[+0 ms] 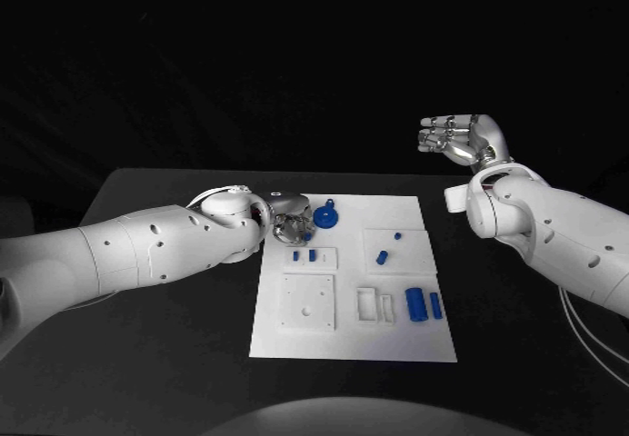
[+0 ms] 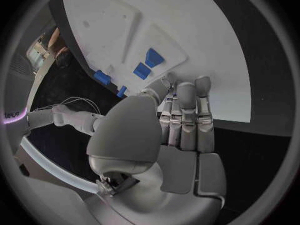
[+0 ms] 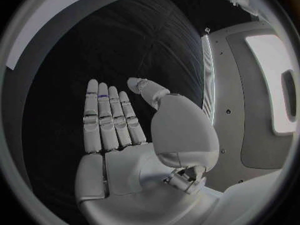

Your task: Assemble the parts on the task board

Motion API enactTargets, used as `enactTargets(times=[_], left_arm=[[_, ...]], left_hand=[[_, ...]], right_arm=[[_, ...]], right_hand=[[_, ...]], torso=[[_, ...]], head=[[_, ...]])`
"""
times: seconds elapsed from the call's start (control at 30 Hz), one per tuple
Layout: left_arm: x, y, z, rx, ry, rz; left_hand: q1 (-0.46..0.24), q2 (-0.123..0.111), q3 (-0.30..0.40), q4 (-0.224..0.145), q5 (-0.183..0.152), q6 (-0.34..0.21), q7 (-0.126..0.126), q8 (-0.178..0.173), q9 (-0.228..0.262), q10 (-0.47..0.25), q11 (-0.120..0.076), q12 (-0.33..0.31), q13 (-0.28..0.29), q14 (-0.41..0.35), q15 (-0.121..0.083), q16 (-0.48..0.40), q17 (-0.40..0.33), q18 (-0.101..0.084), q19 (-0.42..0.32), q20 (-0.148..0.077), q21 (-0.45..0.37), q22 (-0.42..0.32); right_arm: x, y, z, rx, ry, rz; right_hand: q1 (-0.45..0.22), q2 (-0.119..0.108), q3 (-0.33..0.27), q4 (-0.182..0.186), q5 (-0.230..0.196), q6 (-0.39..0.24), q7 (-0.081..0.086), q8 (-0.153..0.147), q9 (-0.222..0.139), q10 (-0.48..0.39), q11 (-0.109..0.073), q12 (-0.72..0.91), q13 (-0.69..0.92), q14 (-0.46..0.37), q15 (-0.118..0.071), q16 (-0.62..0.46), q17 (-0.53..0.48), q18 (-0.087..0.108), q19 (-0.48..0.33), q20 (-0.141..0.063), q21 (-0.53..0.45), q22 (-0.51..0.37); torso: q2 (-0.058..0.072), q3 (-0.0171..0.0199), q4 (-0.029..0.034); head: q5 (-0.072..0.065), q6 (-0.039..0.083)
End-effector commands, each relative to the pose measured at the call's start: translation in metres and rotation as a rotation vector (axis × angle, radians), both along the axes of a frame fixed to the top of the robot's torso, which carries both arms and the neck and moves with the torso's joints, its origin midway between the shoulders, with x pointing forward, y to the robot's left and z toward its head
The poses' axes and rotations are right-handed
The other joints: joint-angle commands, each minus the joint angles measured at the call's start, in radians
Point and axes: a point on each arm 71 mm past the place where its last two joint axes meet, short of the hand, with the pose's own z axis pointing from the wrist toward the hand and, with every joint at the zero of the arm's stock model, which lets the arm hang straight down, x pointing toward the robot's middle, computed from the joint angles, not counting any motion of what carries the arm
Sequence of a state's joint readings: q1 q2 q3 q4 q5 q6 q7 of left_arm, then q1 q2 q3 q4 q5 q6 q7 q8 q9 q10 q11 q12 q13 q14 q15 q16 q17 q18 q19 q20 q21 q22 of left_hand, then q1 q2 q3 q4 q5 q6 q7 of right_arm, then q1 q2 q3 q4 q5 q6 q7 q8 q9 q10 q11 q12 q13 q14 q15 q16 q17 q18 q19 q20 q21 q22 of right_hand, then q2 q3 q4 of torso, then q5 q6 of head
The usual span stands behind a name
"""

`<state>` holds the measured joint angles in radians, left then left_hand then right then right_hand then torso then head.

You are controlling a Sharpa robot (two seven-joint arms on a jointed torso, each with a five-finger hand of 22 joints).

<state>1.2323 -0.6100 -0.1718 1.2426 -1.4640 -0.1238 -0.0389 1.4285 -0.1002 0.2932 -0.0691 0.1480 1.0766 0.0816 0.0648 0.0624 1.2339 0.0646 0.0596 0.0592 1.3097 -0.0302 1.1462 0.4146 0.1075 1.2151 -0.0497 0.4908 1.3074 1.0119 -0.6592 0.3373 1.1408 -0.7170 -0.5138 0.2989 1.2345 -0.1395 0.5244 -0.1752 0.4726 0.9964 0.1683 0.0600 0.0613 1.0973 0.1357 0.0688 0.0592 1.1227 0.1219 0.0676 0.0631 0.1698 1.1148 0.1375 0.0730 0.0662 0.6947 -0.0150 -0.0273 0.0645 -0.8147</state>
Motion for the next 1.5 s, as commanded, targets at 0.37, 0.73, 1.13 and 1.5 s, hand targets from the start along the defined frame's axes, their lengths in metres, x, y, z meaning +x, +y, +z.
enactTargets(times=[0.37, 0.73, 1.13, 1.5], left_arm=[[0.0, 0.004, -0.002, 0.005, -0.005, 0.009], [0.004, 0.02, -0.001, 0.009, -0.028, 0.05], [0.011, 0.033, 0.002, 0.005, -0.058, 0.09], [0.03, 0.065, 0.04, -0.491, -0.067, 0.335]], left_hand=[[0.004, -0.018, 0.009, 0.0, -0.003, -0.014, -0.002, -0.004, -0.001, -0.022, 0.004, -0.002, 0.0, -0.002, 0.011, 0.001, -0.004, 0.011, -0.001, 0.011, -0.006, 0.017], [0.032, -0.038, -0.019, -0.004, -0.001, -0.218, -0.017, -0.009, -0.006, -0.078, 0.025, -0.002, -0.001, -0.003, 0.026, -0.003, -0.011, 0.029, 0.0, 0.027, -0.014, 0.017], [0.065, -0.038, -0.021, 0.013, 0.001, -0.243, -0.013, -0.01, -0.007, -0.074, 0.025, -0.002, -0.001, -0.001, 0.025, -0.002, -0.014, 0.033, 0.004, 0.027, -0.014, 0.019], [-0.002, -0.029, 0.048, 0.018, -0.007, 0.018, 0.035, -0.002, 0.002, 0.021, -0.003, -0.001, 0.0, -0.008, 0.003, -0.139, -0.071, 0.01, -0.018, 0.009, -0.054, -0.018]], right_arm=[[0.0, 0.0, -0.006, -0.043, 0.061, 0.062], [-0.004, -0.011, -0.014, -0.147, 0.123, 0.107], [-0.008, -0.012, -0.022, -0.269, 0.16, 0.147], [-0.021, -0.002, -0.032, -0.703, 0.148, 0.217]], right_hand=[[-0.005, 0.01, -0.034, 0.006, 0.006, 0.005, -0.002, 0.002, 0.002, -0.002, 0.006, -0.005, -0.001, -0.008, 0.009, -0.005, -0.001, -0.01, -0.012, 0.001, -0.003, 0.0], [-0.002, 0.023, -0.107, 0.005, 0.013, 0.019, -0.007, 0.002, 0.002, 0.004, 0.002, -0.005, -0.001, 0.038, -0.002, -0.004, 0.0, -0.011, 0.032, -0.015, -0.001, 0.0], [0.021, 0.033, -0.135, -0.019, 0.008, 0.068, -0.024, 0.014, 0.008, 0.06, -0.028, 0.004, 0.0, 0.242, -0.077, 0.05, 0.03, 0.007, 0.22, -0.085, 0.091, 0.033], [0.009, 0.042, -0.125, -0.086, -0.044, 0.162, -0.061, 0.002, 0.01, 0.182, -0.082, -0.01, 0.002, 0.346, -0.172, 0.457, 0.455, -0.034, 0.368, -0.211, 0.435, 0.264]], torso=[[0.0, -0.0007, -0.0007], [-0.001, -0.0005, -0.0003], [0.0, -0.0005, -0.0002], [-0.002, 0.0004, -0.0007]], head=[[-0.002, 0.002], [-0.004, 0.007], [-0.005, 0.009], [-0.048, 0.027]])
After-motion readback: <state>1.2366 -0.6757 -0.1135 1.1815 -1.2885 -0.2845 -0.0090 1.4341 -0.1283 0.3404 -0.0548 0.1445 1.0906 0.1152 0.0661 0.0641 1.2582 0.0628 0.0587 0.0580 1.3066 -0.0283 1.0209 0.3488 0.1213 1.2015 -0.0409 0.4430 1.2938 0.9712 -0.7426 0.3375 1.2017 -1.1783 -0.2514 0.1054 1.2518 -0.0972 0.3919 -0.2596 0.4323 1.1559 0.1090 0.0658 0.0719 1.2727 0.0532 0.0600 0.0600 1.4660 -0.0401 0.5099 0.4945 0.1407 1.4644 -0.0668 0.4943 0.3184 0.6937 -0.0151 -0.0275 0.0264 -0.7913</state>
